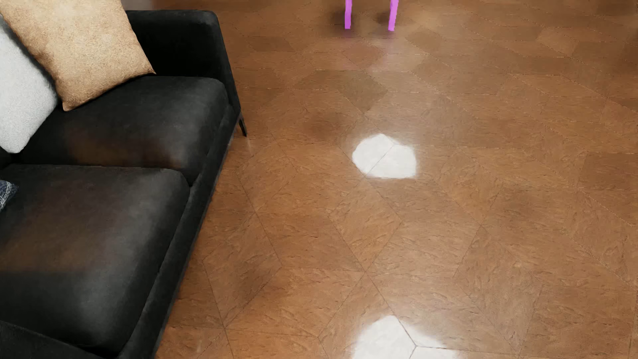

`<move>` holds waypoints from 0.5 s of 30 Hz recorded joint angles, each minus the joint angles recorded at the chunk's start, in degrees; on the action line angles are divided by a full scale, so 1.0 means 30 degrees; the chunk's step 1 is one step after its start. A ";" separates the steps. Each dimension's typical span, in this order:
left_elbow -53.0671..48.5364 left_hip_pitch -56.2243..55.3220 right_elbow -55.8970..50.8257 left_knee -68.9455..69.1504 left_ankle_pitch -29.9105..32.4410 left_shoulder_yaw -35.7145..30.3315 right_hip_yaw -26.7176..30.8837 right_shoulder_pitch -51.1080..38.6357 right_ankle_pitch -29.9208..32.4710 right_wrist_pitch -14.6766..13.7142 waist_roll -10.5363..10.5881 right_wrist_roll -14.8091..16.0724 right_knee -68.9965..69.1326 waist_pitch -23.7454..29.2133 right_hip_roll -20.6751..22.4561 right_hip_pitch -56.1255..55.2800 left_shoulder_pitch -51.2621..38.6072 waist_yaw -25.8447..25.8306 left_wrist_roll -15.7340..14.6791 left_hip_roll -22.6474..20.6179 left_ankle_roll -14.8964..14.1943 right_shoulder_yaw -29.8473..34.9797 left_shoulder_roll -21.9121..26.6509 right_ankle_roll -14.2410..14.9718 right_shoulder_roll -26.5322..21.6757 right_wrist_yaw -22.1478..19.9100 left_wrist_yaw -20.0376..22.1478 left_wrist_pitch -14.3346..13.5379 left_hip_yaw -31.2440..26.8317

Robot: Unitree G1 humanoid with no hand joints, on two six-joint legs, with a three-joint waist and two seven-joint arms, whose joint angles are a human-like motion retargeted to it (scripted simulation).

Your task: Walk to the chair

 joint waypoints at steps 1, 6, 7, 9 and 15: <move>0.0031 -0.0482 0.0245 0.0268 0.0314 -0.0091 0.0000 0.0124 -0.0456 0.0000 -0.0018 0.0000 0.0432 -0.0069 -0.0077 -0.0507 -0.0157 0.0499 0.0000 -0.0199 0.0000 -0.1278 -0.0048 0.0000 -0.0049 0.0000 0.0000 0.0000 0.0000; -0.1220 0.1185 0.0397 0.0842 -0.1288 -0.0484 0.0000 0.1244 -0.3633 0.0000 -0.0512 0.0000 1.0963 0.1083 -0.0537 -0.3797 -0.0348 -0.0270 0.0000 -0.0881 0.0000 -0.1836 0.0526 0.0000 0.0131 0.0000 0.0000 0.0000 0.0000; -0.1359 0.1674 0.0410 0.0819 -0.1611 -0.0661 0.0000 0.1274 -0.3395 0.0000 -0.0485 0.0000 1.3140 0.1446 -0.0525 -0.5144 -0.0730 -0.0704 0.0000 -0.0602 0.0000 -0.1612 0.0726 0.0000 0.0276 0.0000 0.0000 0.0000 0.0000; -0.1140 0.2239 0.0326 0.0269 -0.2703 -0.0328 0.0000 0.1957 -0.3202 0.0000 0.0004 0.0000 1.3158 0.1053 -0.0588 -0.7393 -0.1330 -0.2619 0.0000 -0.0089 0.0000 -0.1517 0.0486 0.0000 0.0143 0.0000 0.0000 0.0000 0.0000; -0.1988 0.6878 0.1960 -0.1233 -0.6793 0.0732 0.0000 0.2825 0.0800 0.0000 0.0144 0.0000 0.7404 0.1475 -0.1100 -1.1653 -0.2856 -0.4727 0.0000 0.0611 0.0000 -0.1887 0.0598 0.0000 -0.0023 0.0000 0.0000 0.0000 0.0000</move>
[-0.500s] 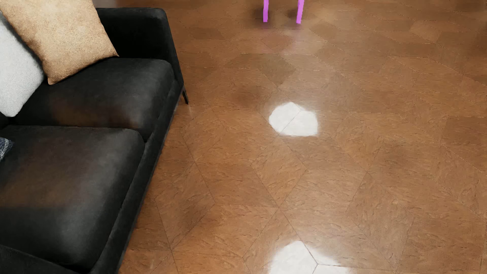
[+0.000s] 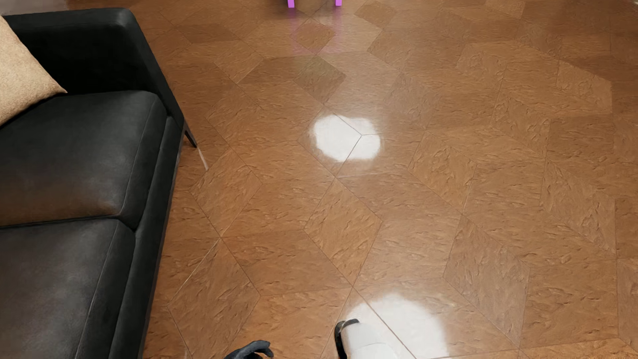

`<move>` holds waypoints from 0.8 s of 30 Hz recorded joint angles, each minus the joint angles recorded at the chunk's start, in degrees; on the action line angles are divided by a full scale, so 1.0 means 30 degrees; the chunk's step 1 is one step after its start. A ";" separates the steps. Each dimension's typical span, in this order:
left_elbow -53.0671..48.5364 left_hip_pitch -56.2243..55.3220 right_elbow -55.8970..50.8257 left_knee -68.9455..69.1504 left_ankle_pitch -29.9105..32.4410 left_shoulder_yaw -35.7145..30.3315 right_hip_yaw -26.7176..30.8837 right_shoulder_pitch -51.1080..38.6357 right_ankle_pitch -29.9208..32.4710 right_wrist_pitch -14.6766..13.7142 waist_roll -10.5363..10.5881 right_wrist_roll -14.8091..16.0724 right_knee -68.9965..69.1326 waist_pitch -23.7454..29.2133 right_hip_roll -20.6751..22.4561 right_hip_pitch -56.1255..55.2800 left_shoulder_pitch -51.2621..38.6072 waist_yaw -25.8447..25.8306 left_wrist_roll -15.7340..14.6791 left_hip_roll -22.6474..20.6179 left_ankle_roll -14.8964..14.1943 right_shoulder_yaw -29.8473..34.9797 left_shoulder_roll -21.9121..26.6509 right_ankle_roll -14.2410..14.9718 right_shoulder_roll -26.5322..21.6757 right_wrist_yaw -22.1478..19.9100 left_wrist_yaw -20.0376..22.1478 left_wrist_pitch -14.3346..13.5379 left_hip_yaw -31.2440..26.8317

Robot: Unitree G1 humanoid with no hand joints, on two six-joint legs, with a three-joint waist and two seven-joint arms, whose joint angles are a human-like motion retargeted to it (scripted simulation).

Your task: Walk to the chair

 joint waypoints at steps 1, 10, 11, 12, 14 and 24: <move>-0.0058 0.0674 0.0103 -0.0001 0.0012 -0.0120 0.0000 0.0082 -0.0313 0.0000 -0.0047 0.0000 0.0073 0.0080 -0.0080 -0.0287 -0.0045 -0.0243 0.0000 0.0101 0.0000 -0.0005 0.0128 0.0000 0.0010 0.0000 0.0000 0.0000 0.0000; 0.2123 -0.7711 -0.1581 1.7993 1.0969 -0.1190 0.0000 -0.1262 -0.4243 0.0000 -0.0016 0.0000 0.3099 0.0244 0.1821 0.5492 0.3463 0.2916 0.0000 0.1322 0.0000 -0.0788 -0.0263 0.0000 0.0158 0.0000 0.0000 0.0000 0.0000; 0.1765 -0.9663 -0.2426 1.7483 1.1052 -0.0782 0.0000 -0.1615 -0.4352 0.0000 -0.0325 0.0000 0.1962 0.0237 0.1786 0.7007 0.4071 0.4147 0.0000 0.1068 0.0000 -0.0626 -0.0050 0.0000 0.0044 0.0000 0.0000 0.0000 0.0000; 0.2039 -1.0909 -0.2990 1.5002 1.2238 -0.0620 0.0000 -0.1696 -0.4494 0.0000 -0.0681 0.0000 0.0580 0.0311 0.1570 0.9073 0.4464 0.5320 0.0000 0.0681 0.0000 -0.1141 -0.0023 0.0000 0.0024 0.0000 0.0000 0.0000 0.0000; 0.2246 -1.2647 -0.4551 0.7842 1.5196 -0.1691 0.0000 -0.2132 -0.5059 0.0000 -0.1079 0.0000 -0.1267 0.0427 0.1159 1.2278 0.4937 0.7072 0.0000 0.0480 0.0000 -0.1610 0.0363 0.0000 -0.0351 0.0000 0.0000 0.0000 0.0000; 0.3108 -1.2287 -0.2419 0.5671 1.3073 -0.2246 0.0000 -0.1338 0.2134 0.0000 -0.2838 0.0000 1.2347 -0.0018 -0.1274 1.2415 0.5555 0.7750 0.0000 -0.2018 0.0000 -0.1484 0.0272 0.0000 0.0451 0.0000 0.0000 0.0000 0.0000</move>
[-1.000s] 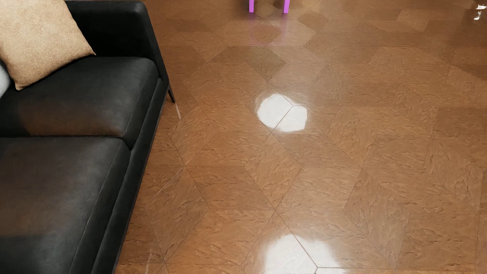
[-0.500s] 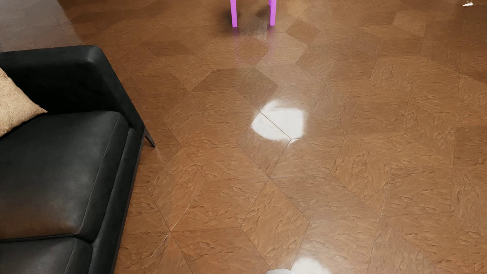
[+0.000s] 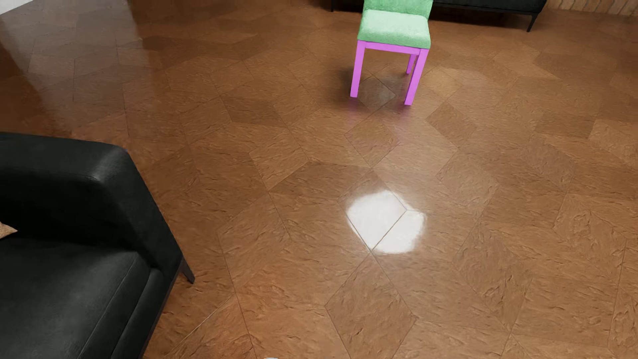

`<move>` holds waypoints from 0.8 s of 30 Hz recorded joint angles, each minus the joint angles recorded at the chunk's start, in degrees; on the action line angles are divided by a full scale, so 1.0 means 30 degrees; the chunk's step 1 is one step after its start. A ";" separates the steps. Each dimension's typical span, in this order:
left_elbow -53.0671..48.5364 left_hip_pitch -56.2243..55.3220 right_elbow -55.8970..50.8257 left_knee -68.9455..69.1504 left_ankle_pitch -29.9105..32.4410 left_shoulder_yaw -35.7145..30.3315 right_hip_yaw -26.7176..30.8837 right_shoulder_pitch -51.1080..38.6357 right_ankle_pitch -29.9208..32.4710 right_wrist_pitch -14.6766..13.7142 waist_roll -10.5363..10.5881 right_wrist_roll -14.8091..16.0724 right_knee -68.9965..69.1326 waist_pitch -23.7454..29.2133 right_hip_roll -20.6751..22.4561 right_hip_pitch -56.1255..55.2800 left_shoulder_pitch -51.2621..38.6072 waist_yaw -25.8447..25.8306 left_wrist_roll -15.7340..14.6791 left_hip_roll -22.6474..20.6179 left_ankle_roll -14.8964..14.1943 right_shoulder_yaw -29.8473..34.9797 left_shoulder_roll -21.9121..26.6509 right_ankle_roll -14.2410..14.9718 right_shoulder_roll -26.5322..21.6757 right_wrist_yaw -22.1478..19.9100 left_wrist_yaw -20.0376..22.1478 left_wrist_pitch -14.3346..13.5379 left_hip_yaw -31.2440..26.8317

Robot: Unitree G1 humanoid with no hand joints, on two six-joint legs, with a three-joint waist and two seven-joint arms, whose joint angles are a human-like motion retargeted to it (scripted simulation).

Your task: Walk to the chair

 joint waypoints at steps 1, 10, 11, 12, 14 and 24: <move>-0.0293 0.1922 0.0072 -0.0604 -0.1424 0.0170 0.0000 0.0382 -0.3173 0.0000 0.0160 0.0000 0.2185 0.0207 -0.0142 -0.1712 -0.0393 -0.0992 0.0000 0.0027 0.0000 0.0390 0.0025 0.0000 -0.0016 0.0000 0.0000 0.0000 0.0000; -0.3468 1.3231 0.1922 -0.4830 -1.0652 0.2874 0.0000 0.2350 -0.1565 0.0000 0.2685 0.0000 -1.4536 -0.0942 -0.0132 -1.0150 -0.5524 -0.7273 0.0000 0.2163 0.0000 0.1029 0.1316 0.0000 -0.0973 0.0000 0.0000 0.0000 0.0000; -0.3977 1.4045 0.2185 -0.4026 -0.9495 0.3931 0.0000 0.2210 -0.1370 0.0000 0.2990 0.0000 -1.2767 -0.0706 0.0423 -1.0497 -0.5124 -0.7810 0.0000 0.2742 0.0000 0.1370 0.1328 0.0000 -0.1026 0.0000 0.0000 0.0000 0.0000; -0.3688 1.3803 0.2551 -0.2044 -0.7061 0.4455 0.0000 0.2216 -0.0406 0.0000 0.3355 0.0000 -1.1067 -0.1014 0.0825 -1.0889 -0.4718 -0.8167 0.0000 0.3296 0.0000 0.1471 0.0973 0.0000 -0.1006 0.0000 0.0000 0.0000 0.0000; -0.2778 1.0851 0.3175 0.6321 -0.0063 0.4366 0.0000 0.1898 -0.2118 0.0000 0.3915 0.0000 -0.9251 -0.0906 0.2437 -0.9605 -0.3566 -0.7817 0.0000 0.4054 0.0000 0.1081 0.0139 0.0000 -0.0836 0.0000 0.0000 0.0000 0.0000; 0.0359 -0.0429 -0.2978 -1.0739 -0.0846 0.0462 0.0000 -0.0186 -0.7807 0.0000 0.2775 0.0000 -1.4452 -0.1181 0.2794 0.3116 0.0349 -0.1068 0.0000 0.3193 0.0000 -0.1710 -0.0125 0.0000 -0.1846 0.0000 0.0000 0.0000 0.0000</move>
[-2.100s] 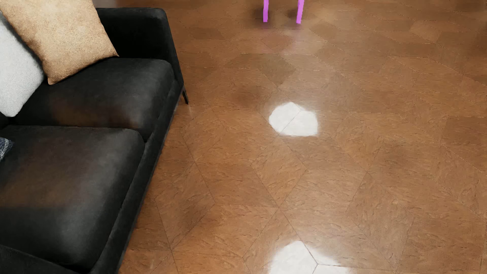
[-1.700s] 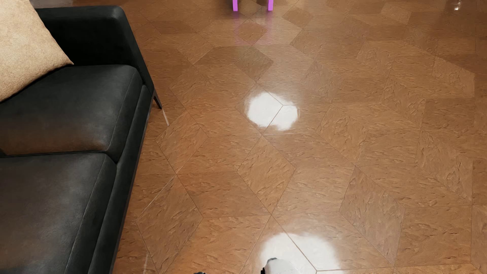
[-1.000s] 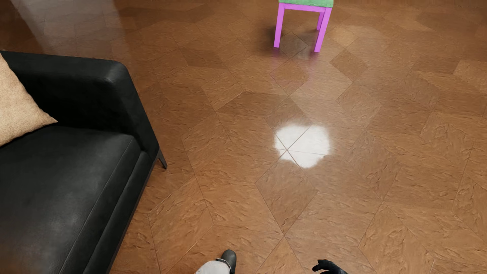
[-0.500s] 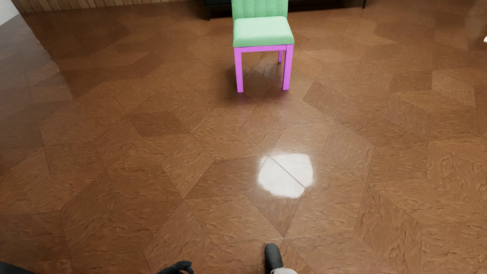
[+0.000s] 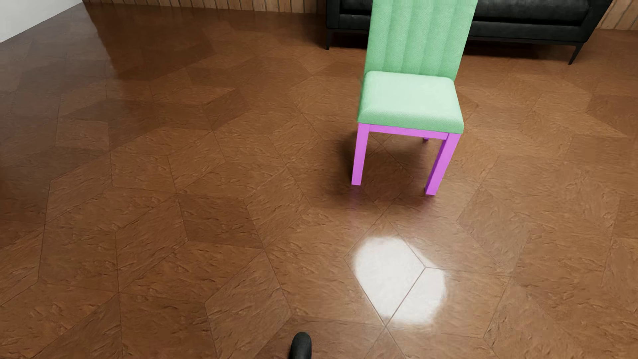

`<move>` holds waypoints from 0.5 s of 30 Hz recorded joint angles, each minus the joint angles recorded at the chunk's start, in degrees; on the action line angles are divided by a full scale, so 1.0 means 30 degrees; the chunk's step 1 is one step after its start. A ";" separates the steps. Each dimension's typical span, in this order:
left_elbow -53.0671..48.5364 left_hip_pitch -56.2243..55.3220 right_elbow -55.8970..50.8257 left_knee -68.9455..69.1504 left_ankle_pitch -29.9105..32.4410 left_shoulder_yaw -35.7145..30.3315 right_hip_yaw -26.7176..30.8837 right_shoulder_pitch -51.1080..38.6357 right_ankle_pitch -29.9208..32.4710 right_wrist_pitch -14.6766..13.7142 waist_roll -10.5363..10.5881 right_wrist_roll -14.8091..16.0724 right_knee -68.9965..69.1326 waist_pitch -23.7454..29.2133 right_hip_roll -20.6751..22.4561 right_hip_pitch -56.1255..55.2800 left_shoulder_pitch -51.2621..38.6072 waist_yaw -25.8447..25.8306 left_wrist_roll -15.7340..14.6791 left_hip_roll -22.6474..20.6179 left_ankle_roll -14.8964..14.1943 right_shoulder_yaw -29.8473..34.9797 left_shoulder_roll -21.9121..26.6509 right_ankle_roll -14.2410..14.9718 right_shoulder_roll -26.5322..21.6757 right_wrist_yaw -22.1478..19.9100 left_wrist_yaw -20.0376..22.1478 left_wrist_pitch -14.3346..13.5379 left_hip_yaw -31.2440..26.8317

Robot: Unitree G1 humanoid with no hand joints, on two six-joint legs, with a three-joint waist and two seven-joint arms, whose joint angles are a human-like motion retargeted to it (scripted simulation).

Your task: Walk to the chair

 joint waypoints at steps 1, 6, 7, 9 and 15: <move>0.0250 -0.0641 0.0185 0.6879 -0.6593 -0.0312 0.0000 0.0156 -0.0109 0.0000 -0.0248 0.0000 0.0559 0.0166 -0.0088 0.0565 0.0184 0.0317 0.0000 -0.0319 0.0000 -0.0659 0.0057 0.0000 0.0109 0.0000 0.0000 0.0000 0.0000; 0.0350 0.1916 0.2990 0.9311 0.1180 0.0618 0.0000 0.1627 0.4565 0.0000 -0.1844 0.0000 1.5849 0.1317 -0.2970 -0.5422 0.0369 -0.0475 0.0000 -0.3704 0.0000 -0.0784 0.0498 0.0000 0.1060 0.0000 0.0000 0.0000 0.0000; 0.0036 0.3151 0.3550 0.8920 0.0171 0.1126 0.0000 0.1699 0.3741 0.0000 -0.1312 0.0000 1.5139 0.1392 -0.2788 -0.7299 -0.0004 -0.1378 0.0000 -0.3558 0.0000 -0.0320 0.0440 0.0000 0.1068 0.0000 0.0000 0.0000 0.0000; -0.1594 0.5468 0.3680 0.8447 -0.2251 0.1334 0.0000 0.2358 0.3147 0.0000 -0.0203 0.0000 0.8769 0.1506 -0.2555 -0.9217 -0.0786 -0.3560 0.0000 -0.3446 0.0000 -0.0081 0.0744 0.0000 0.0695 0.0000 0.0000 0.0000 0.0000; -0.4396 0.9264 0.4113 1.0745 -0.7087 0.4101 0.0000 0.4514 1.0018 0.0000 0.1060 0.0000 0.3061 0.0820 -0.3283 -1.0274 -0.2343 -0.5850 0.0000 -0.2704 0.0000 0.0013 0.1535 0.0000 0.0547 0.0000 0.0000 0.0000 0.0000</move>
